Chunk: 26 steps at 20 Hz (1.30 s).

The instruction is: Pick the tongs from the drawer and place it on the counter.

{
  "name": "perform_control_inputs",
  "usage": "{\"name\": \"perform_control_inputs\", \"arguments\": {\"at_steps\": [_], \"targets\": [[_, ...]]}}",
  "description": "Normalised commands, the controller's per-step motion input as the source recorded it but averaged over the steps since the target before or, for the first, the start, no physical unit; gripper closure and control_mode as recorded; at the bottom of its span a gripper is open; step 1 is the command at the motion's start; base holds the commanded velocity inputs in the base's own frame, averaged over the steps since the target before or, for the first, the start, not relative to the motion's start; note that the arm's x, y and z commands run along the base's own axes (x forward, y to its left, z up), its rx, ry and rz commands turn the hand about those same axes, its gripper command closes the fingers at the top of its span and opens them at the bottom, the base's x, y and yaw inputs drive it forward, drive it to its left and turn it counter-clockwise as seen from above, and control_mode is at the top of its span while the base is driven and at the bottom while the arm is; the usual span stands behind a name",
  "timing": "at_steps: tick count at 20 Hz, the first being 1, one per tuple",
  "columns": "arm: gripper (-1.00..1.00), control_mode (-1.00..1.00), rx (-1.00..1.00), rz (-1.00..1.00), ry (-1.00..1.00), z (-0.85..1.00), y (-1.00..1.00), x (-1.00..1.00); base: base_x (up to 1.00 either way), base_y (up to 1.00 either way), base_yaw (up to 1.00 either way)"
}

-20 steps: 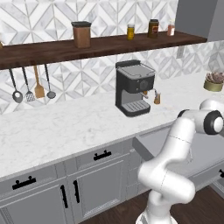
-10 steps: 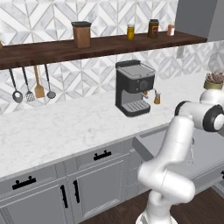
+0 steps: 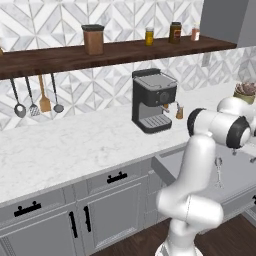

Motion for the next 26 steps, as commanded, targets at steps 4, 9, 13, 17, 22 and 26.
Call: {"name": "perform_control_inputs", "arguments": {"at_steps": [4, 9, 13, 17, 22, 26], "targets": [[-1.00, -1.00, -0.06, 0.24, 0.13, -0.55, 0.33, 0.00, 0.00, 0.00, 0.00], [-1.00, -1.00, 0.01, 0.10, 0.07, -0.35, 0.14, 0.22, 0.00, 0.00, 0.00], [-1.00, -1.00, 0.00, 0.06, 0.14, -0.22, 0.03, 0.20, 0.00, 0.00, 0.00], [-1.00, -1.00, 0.01, 0.07, 0.17, -0.38, -0.07, 0.03, 0.00, 0.00, 0.00], [-1.00, -1.00, 0.15, 0.08, 0.10, -0.40, -0.05, 0.13, 0.00, 0.00, 0.00], [-1.00, -1.00, 0.20, 0.07, 0.03, -0.41, -0.02, 0.15, 0.00, 0.00, 0.00]]}}
